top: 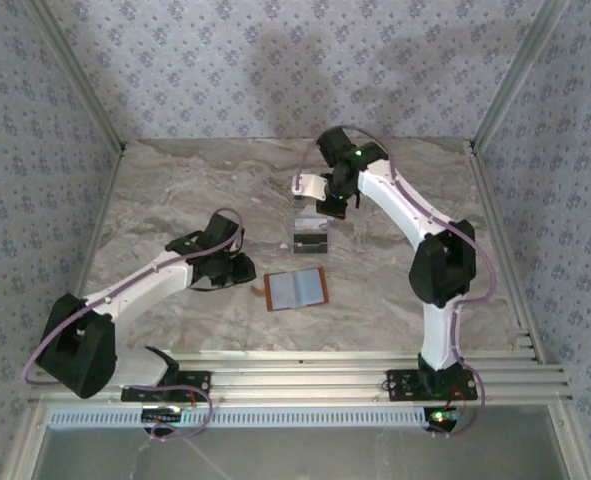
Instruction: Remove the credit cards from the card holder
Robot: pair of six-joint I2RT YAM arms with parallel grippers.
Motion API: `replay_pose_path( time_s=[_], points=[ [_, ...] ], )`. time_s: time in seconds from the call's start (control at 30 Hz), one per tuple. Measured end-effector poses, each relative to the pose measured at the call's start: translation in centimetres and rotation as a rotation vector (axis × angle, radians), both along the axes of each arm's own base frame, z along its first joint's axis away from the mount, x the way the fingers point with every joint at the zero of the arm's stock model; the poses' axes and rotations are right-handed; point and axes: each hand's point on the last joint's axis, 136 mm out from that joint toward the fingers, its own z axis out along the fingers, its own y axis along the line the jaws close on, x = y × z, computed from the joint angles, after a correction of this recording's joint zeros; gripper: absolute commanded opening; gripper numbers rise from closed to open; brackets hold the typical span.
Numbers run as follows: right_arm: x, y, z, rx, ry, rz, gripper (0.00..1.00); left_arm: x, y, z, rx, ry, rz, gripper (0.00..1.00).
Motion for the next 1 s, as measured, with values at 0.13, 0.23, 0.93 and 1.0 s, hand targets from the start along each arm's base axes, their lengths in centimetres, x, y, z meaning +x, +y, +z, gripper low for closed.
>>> replay_pose_path(
  time_s=[0.13,0.23,0.93,1.0],
  points=[
    [1.1,0.4,-0.7,-0.021,0.031,0.006,0.00,-0.1,0.2,-0.1,-0.001,0.003,0.008,0.28],
    [1.9,0.7,-1.4,-0.032,0.050,0.008,0.00,-0.3,0.3,-0.4,0.003,0.011,0.010,0.28],
    [3.9,1.9,-5.0,-0.063,0.089,0.032,0.00,-0.2,0.8,0.0,0.001,0.003,0.026,0.28],
    [3.9,1.9,-5.8,-0.072,0.104,0.033,0.00,-0.2,0.8,0.0,0.001,0.004,0.026,0.28]
  ],
)
